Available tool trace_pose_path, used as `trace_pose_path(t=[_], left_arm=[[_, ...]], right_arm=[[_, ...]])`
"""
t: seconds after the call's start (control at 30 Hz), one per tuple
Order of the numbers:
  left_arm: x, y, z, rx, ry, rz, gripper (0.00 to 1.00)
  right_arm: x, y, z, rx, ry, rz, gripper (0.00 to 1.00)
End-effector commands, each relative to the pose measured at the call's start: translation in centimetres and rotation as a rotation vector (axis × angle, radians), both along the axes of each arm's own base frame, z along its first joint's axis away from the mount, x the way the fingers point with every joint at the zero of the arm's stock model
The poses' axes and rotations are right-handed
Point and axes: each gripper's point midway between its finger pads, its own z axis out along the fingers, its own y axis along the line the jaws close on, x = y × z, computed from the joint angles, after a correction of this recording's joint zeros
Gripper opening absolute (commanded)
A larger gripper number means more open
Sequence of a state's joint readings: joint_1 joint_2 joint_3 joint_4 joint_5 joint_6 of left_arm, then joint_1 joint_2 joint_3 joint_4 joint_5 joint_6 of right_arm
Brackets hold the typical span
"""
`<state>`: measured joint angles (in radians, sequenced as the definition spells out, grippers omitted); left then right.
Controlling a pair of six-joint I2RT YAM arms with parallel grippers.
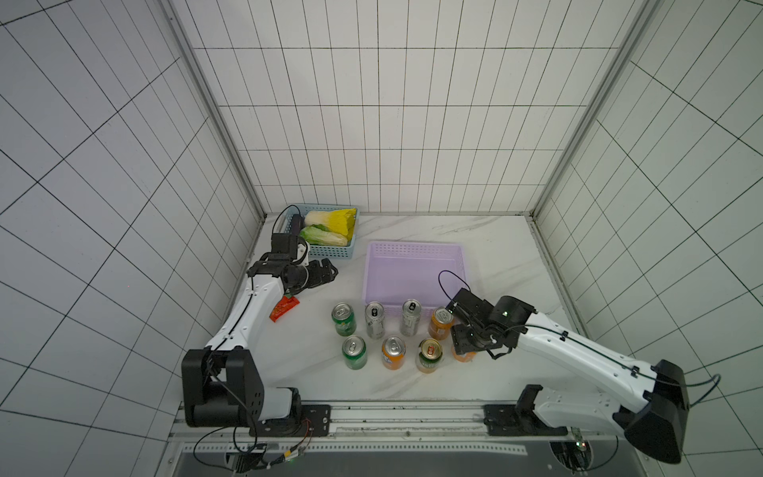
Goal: Take out the drinks from the basket
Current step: Place the drink at the center of the board.
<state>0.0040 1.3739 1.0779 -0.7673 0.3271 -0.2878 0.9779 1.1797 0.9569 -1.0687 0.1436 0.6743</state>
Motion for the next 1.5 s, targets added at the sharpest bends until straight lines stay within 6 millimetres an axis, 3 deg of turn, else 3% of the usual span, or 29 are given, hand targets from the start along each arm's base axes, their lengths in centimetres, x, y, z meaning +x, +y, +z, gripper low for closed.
trace_pose_path(t=[0.0, 0.8, 1.27, 1.47], left_arm=[[0.1, 0.1, 0.1, -0.001, -0.009, -0.009, 0.98], [0.2, 0.1, 0.2, -0.002, -0.011, -0.009, 0.98], [0.2, 0.1, 0.2, 0.001, -0.013, -0.008, 0.98], [0.1, 0.1, 0.2, 0.002, -0.013, -0.010, 0.98]], right_arm=[[0.2, 0.3, -0.2, 0.034, -0.034, -0.012, 0.70], [-1.2, -0.4, -3.3, 0.015, 0.034, -0.017, 0.72], [-1.4, -0.3, -2.6, 0.048, 0.025, -0.004, 0.77], [-1.3, 0.0, -1.0, 0.076, 0.010, 0.004, 0.79]])
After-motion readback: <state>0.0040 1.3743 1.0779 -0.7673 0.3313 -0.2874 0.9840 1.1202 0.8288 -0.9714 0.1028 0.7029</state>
